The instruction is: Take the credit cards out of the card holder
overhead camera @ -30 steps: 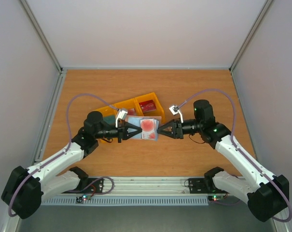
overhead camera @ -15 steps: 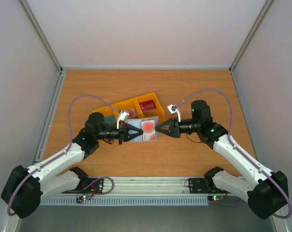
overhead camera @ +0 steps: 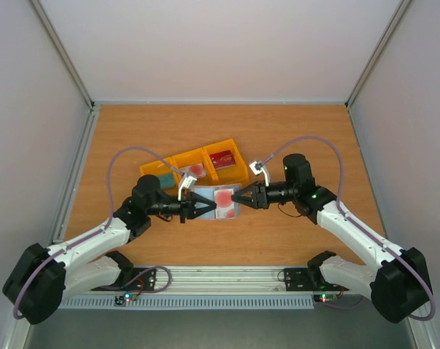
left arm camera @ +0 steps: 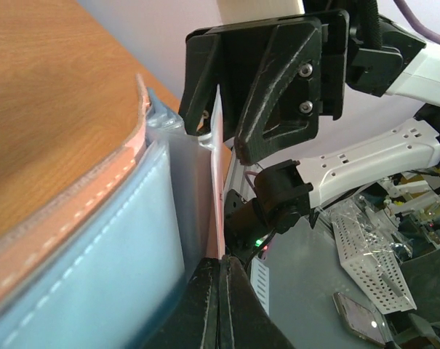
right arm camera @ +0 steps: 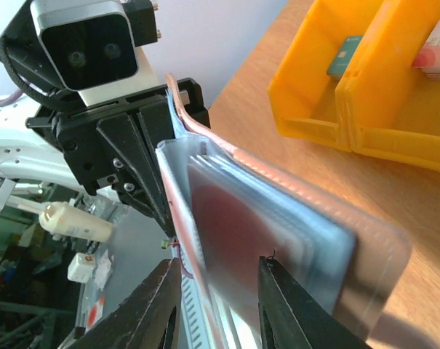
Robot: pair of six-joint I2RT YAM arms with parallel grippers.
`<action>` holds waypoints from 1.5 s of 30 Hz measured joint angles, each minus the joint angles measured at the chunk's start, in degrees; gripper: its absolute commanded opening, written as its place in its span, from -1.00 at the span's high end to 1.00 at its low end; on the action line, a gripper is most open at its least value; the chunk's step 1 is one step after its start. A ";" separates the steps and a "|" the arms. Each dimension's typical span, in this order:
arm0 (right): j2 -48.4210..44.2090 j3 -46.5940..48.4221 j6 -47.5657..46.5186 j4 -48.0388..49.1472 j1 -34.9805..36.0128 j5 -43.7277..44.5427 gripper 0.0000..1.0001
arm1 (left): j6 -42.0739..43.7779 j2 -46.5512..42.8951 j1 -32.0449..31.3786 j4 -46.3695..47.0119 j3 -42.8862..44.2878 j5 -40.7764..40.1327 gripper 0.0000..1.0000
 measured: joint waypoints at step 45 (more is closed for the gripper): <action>1.09 -12.04 8.44 17.64 -1.53 -10.47 0.98 | 2.45 7.32 -2.29 0.00 -3.54 1.11 0.27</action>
